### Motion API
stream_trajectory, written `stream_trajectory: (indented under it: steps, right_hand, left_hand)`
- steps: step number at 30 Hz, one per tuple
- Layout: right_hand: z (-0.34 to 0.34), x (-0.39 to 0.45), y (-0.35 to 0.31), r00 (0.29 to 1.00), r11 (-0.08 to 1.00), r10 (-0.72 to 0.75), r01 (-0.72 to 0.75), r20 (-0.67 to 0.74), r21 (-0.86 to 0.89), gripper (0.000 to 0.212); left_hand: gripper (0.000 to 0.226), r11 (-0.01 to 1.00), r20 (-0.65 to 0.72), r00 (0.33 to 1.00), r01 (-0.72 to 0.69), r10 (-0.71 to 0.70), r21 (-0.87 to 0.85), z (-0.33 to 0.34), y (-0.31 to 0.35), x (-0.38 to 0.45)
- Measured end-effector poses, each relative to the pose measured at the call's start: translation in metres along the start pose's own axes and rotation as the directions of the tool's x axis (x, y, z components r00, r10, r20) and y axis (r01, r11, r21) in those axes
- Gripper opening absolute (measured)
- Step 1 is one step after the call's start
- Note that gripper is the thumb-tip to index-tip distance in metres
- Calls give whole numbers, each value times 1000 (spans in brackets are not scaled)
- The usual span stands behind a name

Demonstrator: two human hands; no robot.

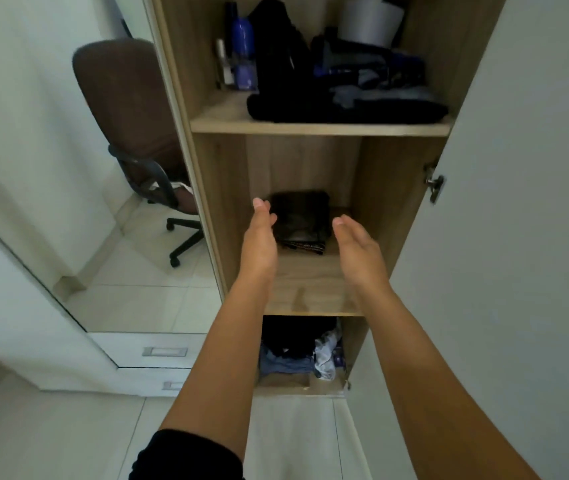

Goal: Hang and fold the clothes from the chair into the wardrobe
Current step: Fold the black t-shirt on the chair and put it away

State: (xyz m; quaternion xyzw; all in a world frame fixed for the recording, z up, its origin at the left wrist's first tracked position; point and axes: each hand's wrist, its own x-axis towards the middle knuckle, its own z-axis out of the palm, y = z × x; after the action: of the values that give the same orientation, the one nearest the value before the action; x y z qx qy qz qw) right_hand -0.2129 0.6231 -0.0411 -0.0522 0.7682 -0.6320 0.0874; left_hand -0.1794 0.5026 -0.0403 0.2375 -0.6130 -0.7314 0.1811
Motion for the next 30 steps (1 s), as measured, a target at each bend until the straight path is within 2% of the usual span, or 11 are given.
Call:
stream_trajectory:
  steps: [4,8,13,16,23,26,30]
  right_hand:
    - [0,-17,-47,997,999,-48,49,64,-3,48]
    - [22,-35,-71,977,993,-113,114,182,9,48]
    - [66,-72,-85,895,981,-186,192,406,27,47]
    - [94,-106,-88,800,966,-239,255,550,48,47]
    - [158,-221,-79,503,946,-265,302,823,120,45]
    - [183,-279,-72,365,940,-253,313,896,138,44]
    - [211,-362,-60,190,923,-237,351,953,159,45]
  left_hand:
    - [59,999,-106,993,-41,44,35,-24,54,-25]
    - [60,996,-237,968,-65,78,61,-61,76,-57]
    - [59,991,-482,866,-109,135,81,-116,86,-115]
    - [59,990,-624,768,-114,143,87,-148,81,-161]
    - [58,993,-868,486,-107,104,59,-215,63,-295]
    - [61,994,-935,344,-103,81,48,-238,55,-358]
    - [60,994,-992,124,-112,35,21,-270,43,-441]
